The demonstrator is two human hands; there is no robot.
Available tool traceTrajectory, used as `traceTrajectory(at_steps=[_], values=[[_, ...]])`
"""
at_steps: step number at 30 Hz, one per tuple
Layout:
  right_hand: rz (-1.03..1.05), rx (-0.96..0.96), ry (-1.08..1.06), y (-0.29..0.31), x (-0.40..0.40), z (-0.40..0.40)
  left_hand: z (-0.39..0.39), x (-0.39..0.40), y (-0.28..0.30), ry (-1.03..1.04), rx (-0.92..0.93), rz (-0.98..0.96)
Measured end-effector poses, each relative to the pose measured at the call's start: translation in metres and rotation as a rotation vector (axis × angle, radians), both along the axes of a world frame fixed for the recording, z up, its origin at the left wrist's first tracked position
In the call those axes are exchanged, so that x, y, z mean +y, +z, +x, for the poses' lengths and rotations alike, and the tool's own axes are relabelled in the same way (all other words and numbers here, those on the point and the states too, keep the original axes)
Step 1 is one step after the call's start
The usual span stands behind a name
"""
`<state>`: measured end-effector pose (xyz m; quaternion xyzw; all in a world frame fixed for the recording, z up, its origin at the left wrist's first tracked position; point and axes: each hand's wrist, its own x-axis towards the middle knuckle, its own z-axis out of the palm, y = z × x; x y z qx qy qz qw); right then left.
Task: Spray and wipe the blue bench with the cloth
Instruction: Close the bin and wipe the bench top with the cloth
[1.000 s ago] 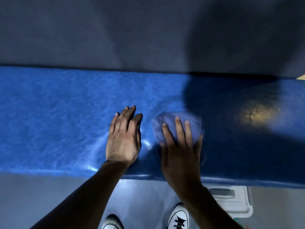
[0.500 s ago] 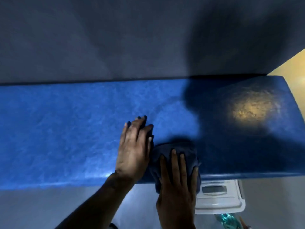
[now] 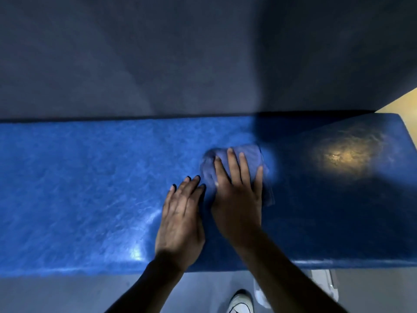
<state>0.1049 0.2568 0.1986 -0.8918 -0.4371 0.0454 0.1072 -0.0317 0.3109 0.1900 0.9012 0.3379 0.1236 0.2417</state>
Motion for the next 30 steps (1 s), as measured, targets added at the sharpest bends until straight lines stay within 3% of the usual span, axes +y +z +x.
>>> traceTrajectory(at_steps=[7,14,21,25,30], values=[[-0.124,0.039,-0.01,0.003,0.07,0.056,0.001,-0.001,-0.001,-0.015,0.005,0.072],[-0.153,0.155,0.043,0.014,0.076,0.076,0.001,-0.003,0.0,-0.018,0.035,0.096],[-0.065,0.045,0.067,0.007,0.023,0.057,0.0,-0.006,0.005,-0.028,0.048,0.105],[0.074,0.02,0.021,0.004,-0.043,0.021,0.002,-0.007,0.007,-0.031,0.047,0.091],[0.08,0.05,-0.028,0.012,-0.126,-0.03,0.003,-0.008,0.007,-0.013,0.064,0.085]])
